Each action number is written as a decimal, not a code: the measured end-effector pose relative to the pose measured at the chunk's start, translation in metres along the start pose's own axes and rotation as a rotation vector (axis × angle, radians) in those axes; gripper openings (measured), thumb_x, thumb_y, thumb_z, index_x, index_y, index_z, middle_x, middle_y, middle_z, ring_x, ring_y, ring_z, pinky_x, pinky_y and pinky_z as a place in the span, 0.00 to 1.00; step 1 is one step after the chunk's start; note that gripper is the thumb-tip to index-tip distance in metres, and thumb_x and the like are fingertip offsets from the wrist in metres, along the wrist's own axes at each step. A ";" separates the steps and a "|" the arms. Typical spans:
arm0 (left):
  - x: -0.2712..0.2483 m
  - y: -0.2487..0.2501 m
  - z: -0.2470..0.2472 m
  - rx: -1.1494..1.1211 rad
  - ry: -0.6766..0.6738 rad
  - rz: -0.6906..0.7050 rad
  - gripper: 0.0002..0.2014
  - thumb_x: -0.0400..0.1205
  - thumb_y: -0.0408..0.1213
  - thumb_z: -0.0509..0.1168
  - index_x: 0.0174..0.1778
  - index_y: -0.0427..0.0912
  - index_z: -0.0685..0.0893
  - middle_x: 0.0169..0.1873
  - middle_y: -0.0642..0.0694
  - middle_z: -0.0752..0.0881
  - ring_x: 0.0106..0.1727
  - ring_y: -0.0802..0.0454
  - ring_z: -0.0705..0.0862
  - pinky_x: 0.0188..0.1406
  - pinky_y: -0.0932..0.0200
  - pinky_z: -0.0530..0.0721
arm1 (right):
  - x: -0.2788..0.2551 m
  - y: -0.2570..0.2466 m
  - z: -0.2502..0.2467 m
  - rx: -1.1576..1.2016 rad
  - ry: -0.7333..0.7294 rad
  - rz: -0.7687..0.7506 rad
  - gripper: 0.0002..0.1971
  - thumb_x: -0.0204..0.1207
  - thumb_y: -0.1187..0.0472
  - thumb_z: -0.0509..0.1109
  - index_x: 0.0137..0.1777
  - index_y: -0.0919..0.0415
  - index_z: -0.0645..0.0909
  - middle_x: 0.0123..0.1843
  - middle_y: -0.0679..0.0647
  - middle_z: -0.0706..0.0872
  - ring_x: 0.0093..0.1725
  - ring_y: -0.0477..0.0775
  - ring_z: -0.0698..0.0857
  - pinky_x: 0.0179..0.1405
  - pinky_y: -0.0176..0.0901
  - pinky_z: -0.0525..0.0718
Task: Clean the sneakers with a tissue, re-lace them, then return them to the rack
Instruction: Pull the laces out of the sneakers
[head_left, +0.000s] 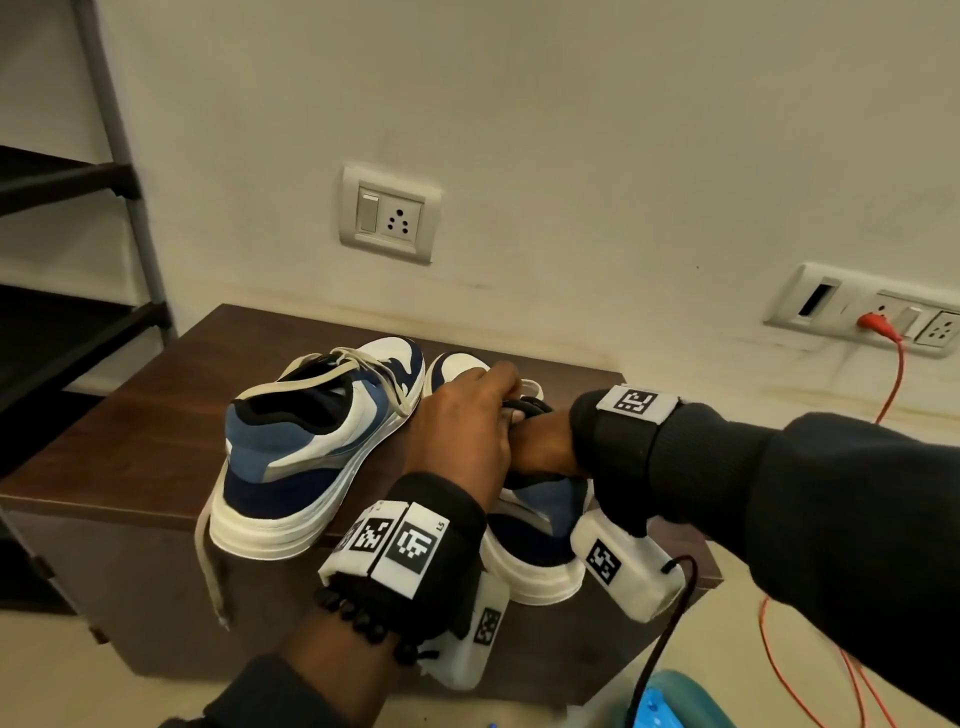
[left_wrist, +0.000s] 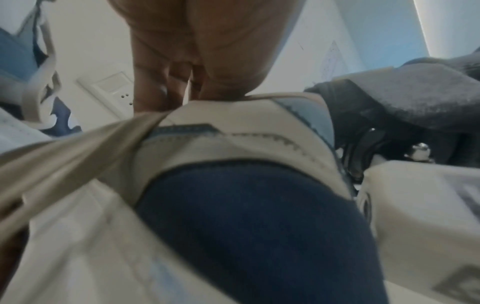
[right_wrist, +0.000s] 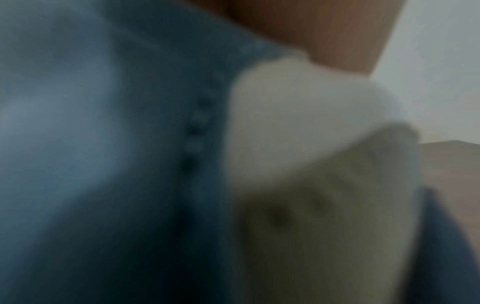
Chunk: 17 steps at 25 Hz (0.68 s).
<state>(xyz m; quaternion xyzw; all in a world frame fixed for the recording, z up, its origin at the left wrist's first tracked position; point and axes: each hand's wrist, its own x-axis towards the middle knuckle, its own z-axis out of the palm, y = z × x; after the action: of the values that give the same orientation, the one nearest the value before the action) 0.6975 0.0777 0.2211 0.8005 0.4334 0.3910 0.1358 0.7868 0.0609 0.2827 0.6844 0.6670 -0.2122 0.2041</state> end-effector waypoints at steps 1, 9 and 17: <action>0.002 -0.002 0.002 0.002 -0.006 0.004 0.05 0.79 0.35 0.66 0.49 0.47 0.80 0.43 0.49 0.83 0.44 0.49 0.80 0.39 0.60 0.68 | 0.004 0.002 -0.004 -0.002 0.012 0.007 0.19 0.84 0.65 0.57 0.74 0.68 0.69 0.75 0.64 0.73 0.54 0.48 0.68 0.64 0.44 0.70; 0.001 -0.004 -0.005 0.066 -0.079 0.033 0.12 0.83 0.38 0.58 0.62 0.49 0.75 0.50 0.46 0.79 0.48 0.46 0.80 0.38 0.53 0.75 | 0.002 0.012 -0.016 -0.263 -0.088 -0.219 0.11 0.83 0.64 0.60 0.61 0.63 0.80 0.56 0.57 0.84 0.38 0.48 0.73 0.33 0.32 0.72; 0.000 0.004 -0.001 0.170 -0.079 0.005 0.13 0.84 0.40 0.58 0.65 0.50 0.72 0.54 0.47 0.77 0.51 0.50 0.77 0.37 0.58 0.66 | 0.002 0.023 -0.032 -0.124 -0.237 -0.208 0.05 0.80 0.64 0.64 0.42 0.59 0.77 0.31 0.46 0.75 0.31 0.41 0.73 0.38 0.31 0.75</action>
<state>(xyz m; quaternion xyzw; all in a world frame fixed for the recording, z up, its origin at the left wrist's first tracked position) 0.6990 0.0748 0.2242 0.8249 0.4576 0.3213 0.0834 0.8107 0.0800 0.3078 0.5680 0.7172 -0.2698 0.3004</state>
